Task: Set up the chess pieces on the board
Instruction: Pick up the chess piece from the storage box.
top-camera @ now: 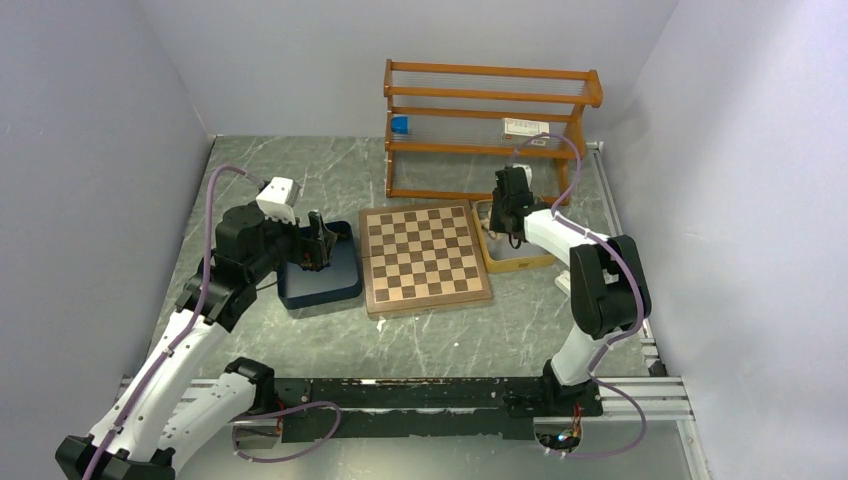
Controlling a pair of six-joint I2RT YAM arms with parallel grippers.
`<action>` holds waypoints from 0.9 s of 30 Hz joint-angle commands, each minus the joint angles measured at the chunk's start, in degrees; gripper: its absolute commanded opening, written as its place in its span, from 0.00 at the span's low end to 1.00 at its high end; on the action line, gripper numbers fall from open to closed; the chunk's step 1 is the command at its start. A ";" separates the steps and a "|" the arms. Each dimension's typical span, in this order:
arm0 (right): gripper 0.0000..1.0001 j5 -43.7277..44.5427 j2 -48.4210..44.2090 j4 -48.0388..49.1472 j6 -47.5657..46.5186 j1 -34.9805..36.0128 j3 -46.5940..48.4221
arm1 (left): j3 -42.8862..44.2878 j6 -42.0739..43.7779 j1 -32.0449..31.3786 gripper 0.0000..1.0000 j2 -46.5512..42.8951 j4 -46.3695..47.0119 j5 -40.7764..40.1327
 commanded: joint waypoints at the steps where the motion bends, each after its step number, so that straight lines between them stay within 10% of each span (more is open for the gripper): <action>1: 0.32 1.40 0.83 0.83 -0.80 -0.43 1.60 | 0.19 0.90 -0.32 1.00 -0.67 -0.24 -1.15; 27: 0.13 5.94 -1.01 -4.43 -1.60 1.12 3.76 | -0.20 0.69 -0.41 1.00 -1.34 -0.14 -2.84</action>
